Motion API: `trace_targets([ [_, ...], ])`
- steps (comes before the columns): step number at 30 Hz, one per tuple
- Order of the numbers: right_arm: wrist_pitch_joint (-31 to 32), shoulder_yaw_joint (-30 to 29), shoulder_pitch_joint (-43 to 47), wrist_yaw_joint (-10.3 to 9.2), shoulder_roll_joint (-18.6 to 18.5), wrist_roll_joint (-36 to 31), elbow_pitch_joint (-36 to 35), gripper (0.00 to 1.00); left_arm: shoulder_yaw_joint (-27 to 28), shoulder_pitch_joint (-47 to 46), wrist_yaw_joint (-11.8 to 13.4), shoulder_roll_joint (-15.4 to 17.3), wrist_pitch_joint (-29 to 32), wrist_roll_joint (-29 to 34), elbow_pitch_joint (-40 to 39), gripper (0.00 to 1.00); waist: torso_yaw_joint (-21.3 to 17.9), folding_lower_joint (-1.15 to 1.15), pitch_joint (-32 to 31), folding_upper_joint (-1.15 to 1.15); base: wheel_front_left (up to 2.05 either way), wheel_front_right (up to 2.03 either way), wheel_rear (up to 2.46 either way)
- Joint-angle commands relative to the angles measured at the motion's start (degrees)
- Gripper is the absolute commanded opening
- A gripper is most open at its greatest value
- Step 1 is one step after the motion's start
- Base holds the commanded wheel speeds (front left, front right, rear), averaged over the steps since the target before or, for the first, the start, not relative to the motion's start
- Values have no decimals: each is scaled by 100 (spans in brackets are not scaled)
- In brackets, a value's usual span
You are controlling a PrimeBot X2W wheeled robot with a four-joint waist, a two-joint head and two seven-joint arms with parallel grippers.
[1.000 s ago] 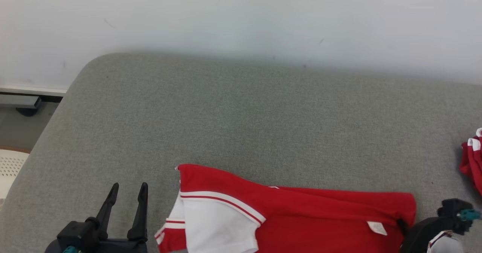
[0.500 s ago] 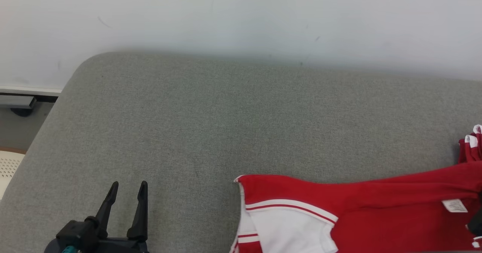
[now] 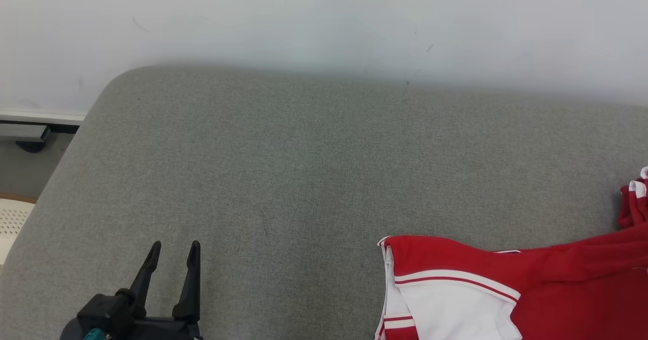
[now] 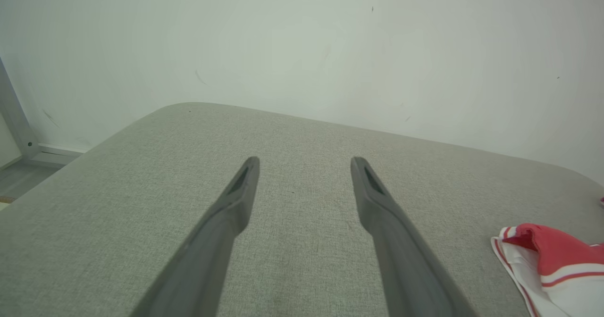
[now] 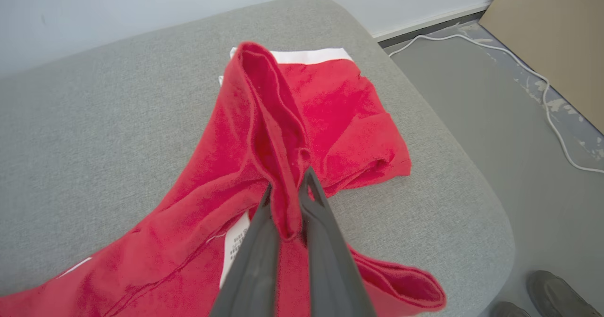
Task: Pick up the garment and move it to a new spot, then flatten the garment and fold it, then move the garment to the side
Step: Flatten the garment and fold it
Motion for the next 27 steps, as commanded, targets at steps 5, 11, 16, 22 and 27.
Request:
trace_targets([
  [5,433,888,398,-9,-19,698,-16,0,7,-15,-37,3,-28,55,46,100,26,0,-69,0,0,0,0],
  [11,690,2017,837,-8,-23,1430,-141,0,-9,10,-40,-8,-28,53,92,100,75,0,-117,0,0,0,0],
  [16,738,2649,1021,-8,-25,1787,-155,0,-15,20,-54,-18,-28,60,110,100,124,0,-142,0,0,0,0],
  [22,626,3370,1157,-8,-22,2119,-80,0,-29,15,-76,-25,-28,73,147,100,212,0,-167,0,0,0,0],
  [27,501,3787,1160,-8,-23,2273,-40,0,-2,35,-85,-16,-28,80,140,100,248,0,-192,0,0,0,0],
])
